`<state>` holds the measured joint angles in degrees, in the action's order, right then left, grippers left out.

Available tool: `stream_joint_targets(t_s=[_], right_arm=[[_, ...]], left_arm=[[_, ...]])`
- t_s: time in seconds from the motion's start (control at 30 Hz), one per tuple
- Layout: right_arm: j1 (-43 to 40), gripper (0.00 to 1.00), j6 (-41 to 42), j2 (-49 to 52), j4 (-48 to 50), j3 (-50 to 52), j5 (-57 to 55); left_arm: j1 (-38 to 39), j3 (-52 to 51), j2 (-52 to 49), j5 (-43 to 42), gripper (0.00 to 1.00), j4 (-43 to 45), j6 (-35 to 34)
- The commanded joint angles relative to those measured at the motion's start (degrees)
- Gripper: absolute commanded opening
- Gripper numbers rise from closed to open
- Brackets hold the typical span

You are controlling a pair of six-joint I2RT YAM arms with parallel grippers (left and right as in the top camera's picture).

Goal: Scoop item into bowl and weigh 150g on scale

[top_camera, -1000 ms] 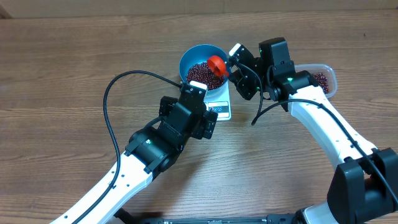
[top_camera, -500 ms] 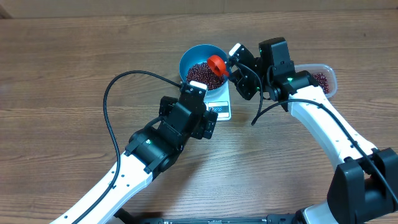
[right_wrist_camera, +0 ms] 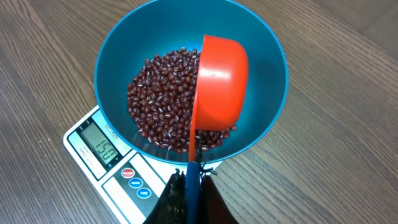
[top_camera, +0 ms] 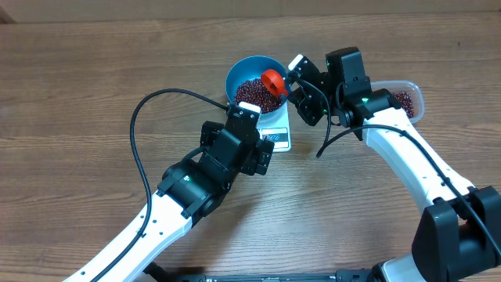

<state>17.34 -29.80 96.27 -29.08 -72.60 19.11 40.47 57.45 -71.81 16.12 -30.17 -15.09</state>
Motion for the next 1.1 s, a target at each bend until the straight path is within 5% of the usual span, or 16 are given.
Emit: stream_joint_targets(t_s=[0.0,0.67,1.07], right_arm=[[0.3,0.04,0.1,-1.8,0.7,-1.3,-0.2],[0.3,0.04,0.2,-1.8,0.7,-1.3,-0.2],[0.3,0.04,19.7,-1.8,0.7,-1.3,0.7]], left_arm=[[0.0,-0.4,-0.6,0.8,1.0,0.1,-0.8],[0.0,-0.4,-0.6,0.8,0.99,0.1,-0.8],[0.0,-0.4,-0.6,0.8,0.99,0.1,-0.8]])
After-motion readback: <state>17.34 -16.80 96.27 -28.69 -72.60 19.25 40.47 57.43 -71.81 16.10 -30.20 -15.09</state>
